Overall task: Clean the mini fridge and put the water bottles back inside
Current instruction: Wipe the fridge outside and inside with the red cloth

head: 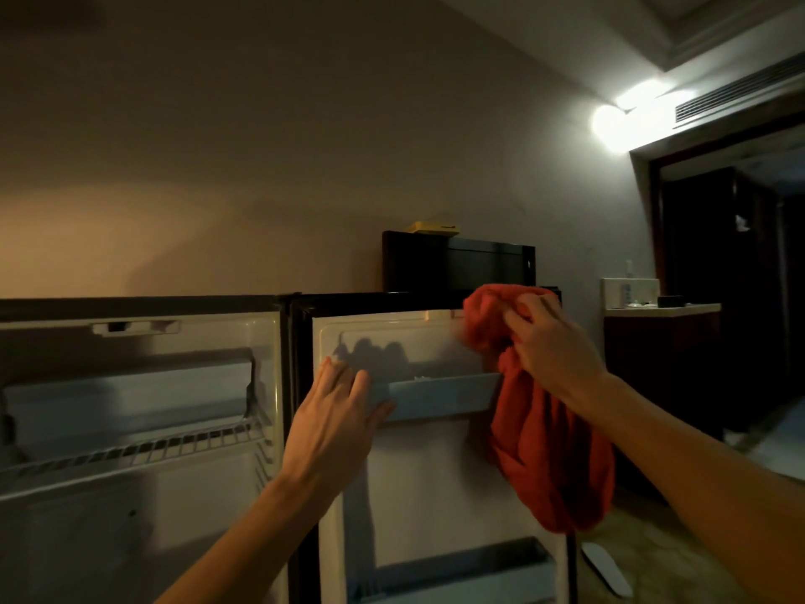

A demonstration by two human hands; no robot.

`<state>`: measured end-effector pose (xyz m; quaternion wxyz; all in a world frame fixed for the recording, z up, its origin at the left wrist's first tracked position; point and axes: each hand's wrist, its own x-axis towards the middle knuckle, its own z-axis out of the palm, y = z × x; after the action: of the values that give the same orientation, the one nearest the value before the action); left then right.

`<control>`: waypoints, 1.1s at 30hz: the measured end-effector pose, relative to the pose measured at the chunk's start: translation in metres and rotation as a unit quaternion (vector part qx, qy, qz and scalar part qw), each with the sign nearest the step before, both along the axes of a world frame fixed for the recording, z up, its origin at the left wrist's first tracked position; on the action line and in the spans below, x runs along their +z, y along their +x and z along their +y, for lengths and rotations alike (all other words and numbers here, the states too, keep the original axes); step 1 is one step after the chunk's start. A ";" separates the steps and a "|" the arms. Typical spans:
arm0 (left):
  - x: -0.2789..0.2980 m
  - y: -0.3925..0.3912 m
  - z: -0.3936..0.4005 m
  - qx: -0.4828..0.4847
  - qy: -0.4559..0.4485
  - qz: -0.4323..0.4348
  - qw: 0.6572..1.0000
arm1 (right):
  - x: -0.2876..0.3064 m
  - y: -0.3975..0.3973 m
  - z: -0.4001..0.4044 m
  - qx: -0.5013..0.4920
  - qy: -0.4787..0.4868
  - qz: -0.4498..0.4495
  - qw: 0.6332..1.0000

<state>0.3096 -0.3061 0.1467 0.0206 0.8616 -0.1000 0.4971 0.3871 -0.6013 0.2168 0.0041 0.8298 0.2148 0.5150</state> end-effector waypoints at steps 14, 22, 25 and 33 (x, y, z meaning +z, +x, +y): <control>-0.011 0.005 -0.014 0.010 -0.037 -0.077 0.996 | -0.033 0.017 -0.070 -0.006 0.053 0.056 0.997; -0.010 0.008 -0.020 0.025 -0.071 -0.060 0.995 | -0.067 0.029 -0.050 0.067 0.180 0.106 0.976; -0.009 0.011 -0.020 0.024 -0.085 -0.051 0.995 | -0.105 0.026 -0.051 0.076 0.211 0.143 0.964; -0.008 0.020 -0.021 0.023 -0.084 -0.059 0.994 | -0.163 0.020 -0.073 0.033 0.084 0.202 0.975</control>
<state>0.3294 -0.3271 0.1388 0.0760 0.8283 -0.0392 0.5537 0.4075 -0.6743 0.0537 -0.1263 0.9066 0.1948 0.3524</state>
